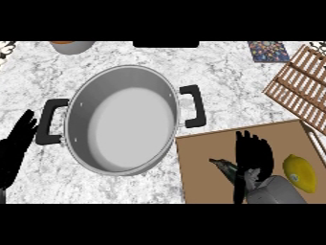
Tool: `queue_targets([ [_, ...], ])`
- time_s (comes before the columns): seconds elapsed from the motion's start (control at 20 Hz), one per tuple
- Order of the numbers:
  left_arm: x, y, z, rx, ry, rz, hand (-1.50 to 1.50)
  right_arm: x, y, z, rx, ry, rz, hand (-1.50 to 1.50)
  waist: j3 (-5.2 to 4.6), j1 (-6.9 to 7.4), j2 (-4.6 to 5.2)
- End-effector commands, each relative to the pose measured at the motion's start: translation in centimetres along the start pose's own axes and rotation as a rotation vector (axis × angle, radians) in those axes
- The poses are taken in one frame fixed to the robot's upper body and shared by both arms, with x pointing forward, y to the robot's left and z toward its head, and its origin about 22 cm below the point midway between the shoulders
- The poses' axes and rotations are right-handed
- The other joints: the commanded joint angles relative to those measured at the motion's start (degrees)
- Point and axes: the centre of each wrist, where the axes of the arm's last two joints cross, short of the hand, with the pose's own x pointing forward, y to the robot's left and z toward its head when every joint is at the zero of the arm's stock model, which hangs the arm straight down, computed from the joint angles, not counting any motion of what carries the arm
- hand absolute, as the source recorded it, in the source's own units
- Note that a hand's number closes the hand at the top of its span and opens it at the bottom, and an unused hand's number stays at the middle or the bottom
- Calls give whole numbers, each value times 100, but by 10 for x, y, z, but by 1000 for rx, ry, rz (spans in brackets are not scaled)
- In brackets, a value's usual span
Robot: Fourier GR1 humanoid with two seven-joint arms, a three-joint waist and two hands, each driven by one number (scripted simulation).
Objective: Pick the eggplant from the tray and place it in the tiered shelf
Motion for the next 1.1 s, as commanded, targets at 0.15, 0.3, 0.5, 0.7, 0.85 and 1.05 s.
queue_targets([
  [0.15, 8, 5, 9, 3, 6, -10, 0, -2, 18, -3, 63, 95, -24, 150, 19, 12, 16],
  [0.3, 8, 4, -6, -7, -9, -3, 0, 3, 16, -5, 46, 77, 41, 150, 17, -8, 25],
  [0.5, -9, 15, -5, 12, 11, 2, 0, 3, 10, -8, -14, 49, 67, 150, 15, -9, 30],
  [0.7, -11, 6, -3, 0, 11, 2, 0, 8, 8, 13, -103, 33, 56, 150, 16, -18, 21],
  [0.85, 1, -10, -3, -5, 19, -2, 0, -28, -9, -2, -242, 15, -73, 150, 21, -33, 18],
  [1.05, 1, -1, -1, 0, 6, 2, 0, -73, -57, -14, -433, 8, -363, 150, 33, -49, 17],
])
